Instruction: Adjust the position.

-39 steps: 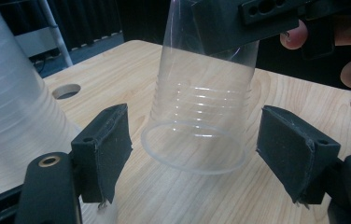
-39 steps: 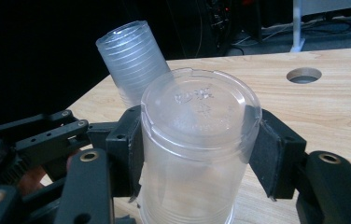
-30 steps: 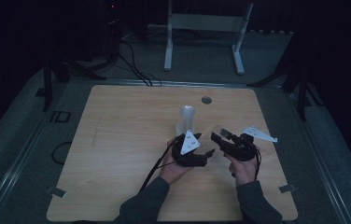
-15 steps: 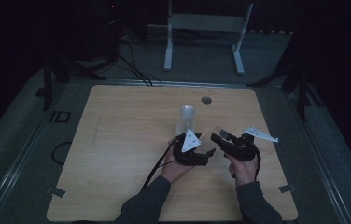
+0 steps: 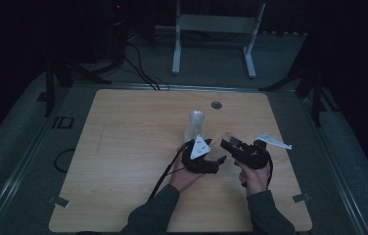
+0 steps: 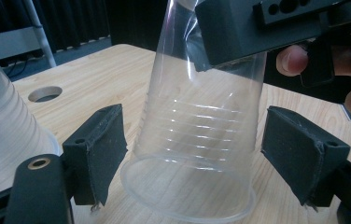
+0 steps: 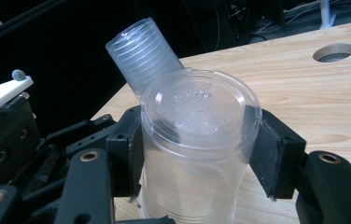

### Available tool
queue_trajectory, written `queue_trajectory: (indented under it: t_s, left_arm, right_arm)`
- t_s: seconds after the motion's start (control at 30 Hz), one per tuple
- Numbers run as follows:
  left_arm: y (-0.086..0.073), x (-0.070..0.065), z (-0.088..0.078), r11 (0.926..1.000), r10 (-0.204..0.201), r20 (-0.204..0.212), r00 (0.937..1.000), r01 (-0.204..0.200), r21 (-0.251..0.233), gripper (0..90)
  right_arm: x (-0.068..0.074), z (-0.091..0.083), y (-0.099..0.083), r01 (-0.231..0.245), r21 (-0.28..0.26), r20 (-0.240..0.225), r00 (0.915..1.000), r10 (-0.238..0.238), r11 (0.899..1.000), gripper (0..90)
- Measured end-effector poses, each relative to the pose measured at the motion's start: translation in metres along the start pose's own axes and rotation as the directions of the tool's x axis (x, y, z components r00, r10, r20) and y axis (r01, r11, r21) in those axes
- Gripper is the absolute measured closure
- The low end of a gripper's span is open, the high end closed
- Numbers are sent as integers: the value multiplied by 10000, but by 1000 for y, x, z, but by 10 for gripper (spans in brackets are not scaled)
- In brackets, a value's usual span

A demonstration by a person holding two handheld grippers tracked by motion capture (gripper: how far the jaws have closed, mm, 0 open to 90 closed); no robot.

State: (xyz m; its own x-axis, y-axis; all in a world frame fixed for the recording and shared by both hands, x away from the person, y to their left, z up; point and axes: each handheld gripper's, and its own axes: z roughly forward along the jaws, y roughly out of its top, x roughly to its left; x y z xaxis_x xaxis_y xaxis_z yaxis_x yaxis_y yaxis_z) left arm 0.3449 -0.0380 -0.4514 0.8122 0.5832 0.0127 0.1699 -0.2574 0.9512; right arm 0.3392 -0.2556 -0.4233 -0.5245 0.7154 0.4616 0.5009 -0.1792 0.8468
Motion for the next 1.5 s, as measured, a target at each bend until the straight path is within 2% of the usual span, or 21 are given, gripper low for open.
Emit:
queue_trajectory:
  t_s: [1.07, 1.5]
  left_arm:
    - [-3, -4, 1, 10000, 90, 165, 9998, -91, 36, 214]
    - [-4, -5, 3, 9999, 131, 160, 9998, -132, 63, 210]
  right_arm:
    - [-7, -2, -4, -850, -123, -313, 9959, 846, 9963, 426]
    - [-10, -3, -5, -1473, -188, -605, 9874, 1459, 9889, 428]
